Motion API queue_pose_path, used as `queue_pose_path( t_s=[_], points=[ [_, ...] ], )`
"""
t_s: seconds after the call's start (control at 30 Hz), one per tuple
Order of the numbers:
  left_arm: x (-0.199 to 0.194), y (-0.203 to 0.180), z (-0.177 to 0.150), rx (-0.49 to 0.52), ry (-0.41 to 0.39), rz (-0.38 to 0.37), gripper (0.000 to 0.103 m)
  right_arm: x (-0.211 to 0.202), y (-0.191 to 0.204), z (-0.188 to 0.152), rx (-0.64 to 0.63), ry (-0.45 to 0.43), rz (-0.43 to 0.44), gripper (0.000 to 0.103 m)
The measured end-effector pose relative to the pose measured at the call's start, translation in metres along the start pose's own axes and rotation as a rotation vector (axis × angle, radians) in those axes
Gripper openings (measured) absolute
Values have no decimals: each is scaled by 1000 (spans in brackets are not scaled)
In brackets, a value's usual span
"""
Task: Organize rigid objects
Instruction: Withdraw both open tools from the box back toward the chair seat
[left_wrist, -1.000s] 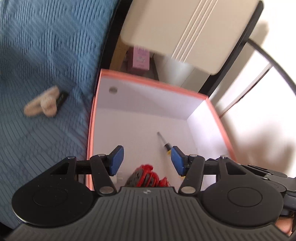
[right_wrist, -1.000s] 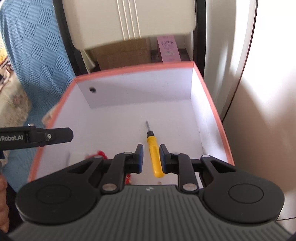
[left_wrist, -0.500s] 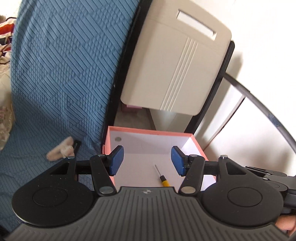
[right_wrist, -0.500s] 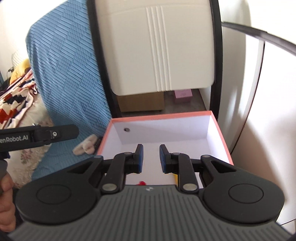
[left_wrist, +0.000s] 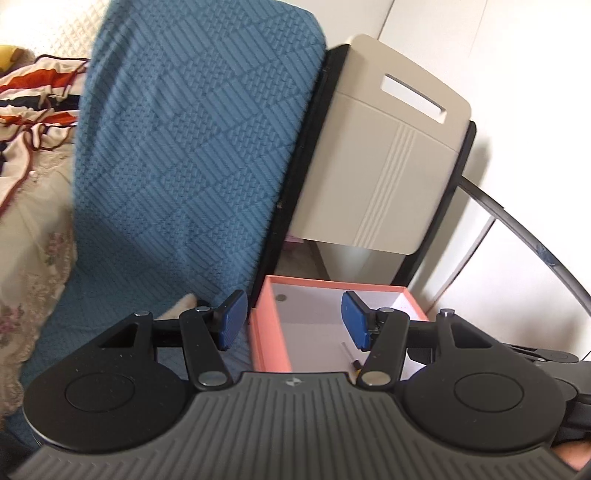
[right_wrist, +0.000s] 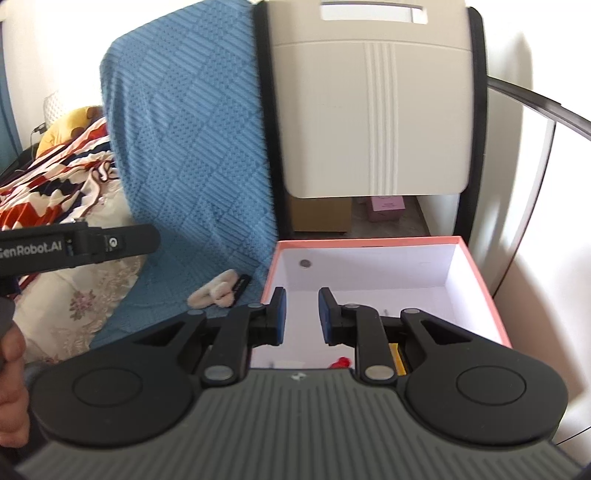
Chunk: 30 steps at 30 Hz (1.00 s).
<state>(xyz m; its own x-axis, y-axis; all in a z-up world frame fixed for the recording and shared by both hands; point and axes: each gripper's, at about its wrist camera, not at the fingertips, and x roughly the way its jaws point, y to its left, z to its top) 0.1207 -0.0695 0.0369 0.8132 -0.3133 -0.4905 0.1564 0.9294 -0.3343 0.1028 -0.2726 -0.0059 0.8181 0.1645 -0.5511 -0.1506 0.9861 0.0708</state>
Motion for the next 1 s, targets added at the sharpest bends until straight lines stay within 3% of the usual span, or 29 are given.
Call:
queue_pose_path(
  t_s=[0.5,0.8,1.0],
  points=[
    [-22,65,-18,-34,-8,66,63,14,62,-33,-55,25,43,23],
    [-15,86,-42,15,31,151,63,41,86,-56,-59,67,84,23],
    [-12,102,-58,-11,42,142,63,51,100,-76,-84,75,92,23]
  ],
)
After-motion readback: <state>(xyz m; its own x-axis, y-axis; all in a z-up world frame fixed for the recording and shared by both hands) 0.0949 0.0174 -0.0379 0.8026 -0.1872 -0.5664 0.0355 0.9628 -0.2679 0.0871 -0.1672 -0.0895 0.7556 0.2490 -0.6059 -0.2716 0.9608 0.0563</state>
